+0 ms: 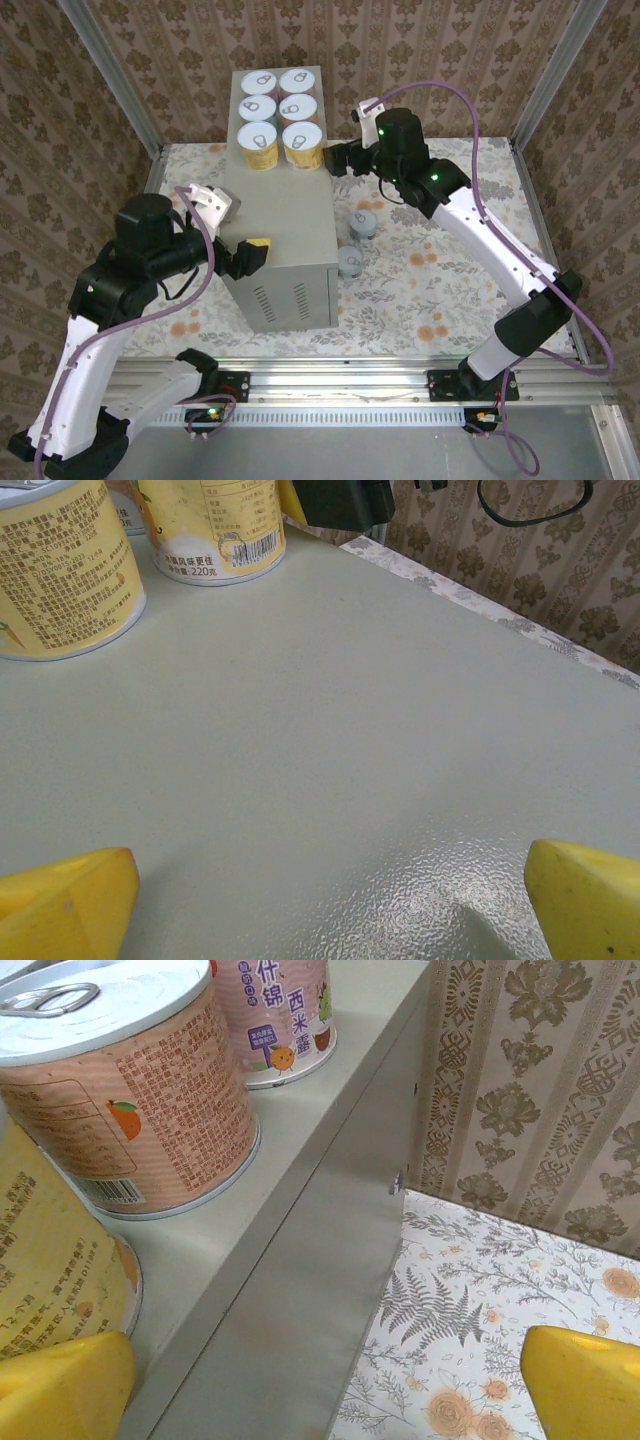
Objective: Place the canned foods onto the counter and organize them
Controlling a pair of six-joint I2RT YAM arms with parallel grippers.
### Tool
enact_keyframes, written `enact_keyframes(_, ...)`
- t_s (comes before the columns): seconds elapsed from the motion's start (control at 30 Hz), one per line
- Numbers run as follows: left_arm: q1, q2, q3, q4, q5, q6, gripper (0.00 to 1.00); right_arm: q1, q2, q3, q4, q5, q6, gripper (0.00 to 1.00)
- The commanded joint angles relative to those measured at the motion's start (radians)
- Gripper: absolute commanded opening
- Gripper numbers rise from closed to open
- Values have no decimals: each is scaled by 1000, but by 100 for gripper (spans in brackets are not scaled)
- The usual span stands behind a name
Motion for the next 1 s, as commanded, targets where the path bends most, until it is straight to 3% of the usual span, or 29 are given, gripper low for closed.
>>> enact_keyframes(0.0, -2, -17, -7, 17, -13, 25, 100, -1, 20, 39, -5, -12, 10, 100)
enact_keyframes(0.97, -3, 3, 20, 15, -12, 23, 100, 3, -28, 0, -6, 23, -1, 100)
